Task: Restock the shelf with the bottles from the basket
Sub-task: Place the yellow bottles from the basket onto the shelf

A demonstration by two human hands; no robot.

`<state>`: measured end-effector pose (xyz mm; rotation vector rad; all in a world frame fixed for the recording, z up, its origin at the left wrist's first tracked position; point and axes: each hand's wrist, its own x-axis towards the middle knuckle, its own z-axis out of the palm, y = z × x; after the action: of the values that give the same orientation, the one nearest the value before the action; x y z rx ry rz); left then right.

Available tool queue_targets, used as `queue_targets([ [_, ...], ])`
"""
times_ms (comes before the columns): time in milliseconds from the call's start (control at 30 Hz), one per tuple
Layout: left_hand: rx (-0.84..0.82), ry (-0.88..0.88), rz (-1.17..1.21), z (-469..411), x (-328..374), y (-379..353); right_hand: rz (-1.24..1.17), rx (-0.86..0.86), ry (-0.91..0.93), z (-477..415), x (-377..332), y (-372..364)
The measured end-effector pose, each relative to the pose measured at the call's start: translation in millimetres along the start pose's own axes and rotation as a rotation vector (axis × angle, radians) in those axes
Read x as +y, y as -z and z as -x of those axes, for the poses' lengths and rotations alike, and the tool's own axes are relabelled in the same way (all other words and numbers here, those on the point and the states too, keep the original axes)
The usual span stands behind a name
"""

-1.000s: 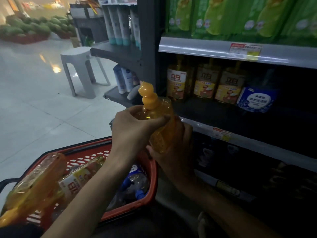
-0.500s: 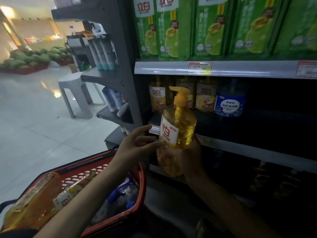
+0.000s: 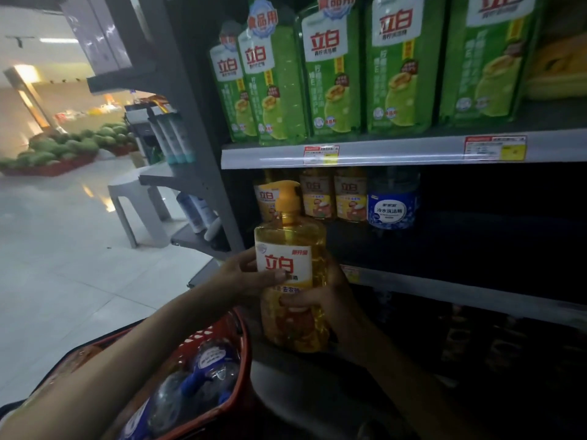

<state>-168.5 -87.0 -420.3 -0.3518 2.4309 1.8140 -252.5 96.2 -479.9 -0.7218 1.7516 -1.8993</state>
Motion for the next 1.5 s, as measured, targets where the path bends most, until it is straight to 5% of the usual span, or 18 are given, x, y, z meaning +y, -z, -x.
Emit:
queue_targets([
  [267, 0.183, -0.227, -0.155, -12.0, -16.8, 8.3, 0.308, -0.084, 0.056, -10.0, -11.1, 10.8],
  [467, 0.331, -0.333, -0.157, -47.7, -35.1, 2.9, 0.507, 0.156, 0.044, -39.8, 8.1, 11.5],
  [667, 0.514, -0.442, -0.059, -96.7, -25.2, -25.0, 0.333, 0.335, -0.055, -82.2, 35.6, 15.7],
  [1000, 0.600, -0.595, -0.037, -173.1, -37.6, -33.2, 0.125, 0.523, 0.051, -151.9, 61.6, 43.0],
  [1500, 0.618, -0.543, 0.107, -256.4, -59.3, -7.4, 0.090, 0.654, 0.129, -221.8, 82.0, 35.3],
])
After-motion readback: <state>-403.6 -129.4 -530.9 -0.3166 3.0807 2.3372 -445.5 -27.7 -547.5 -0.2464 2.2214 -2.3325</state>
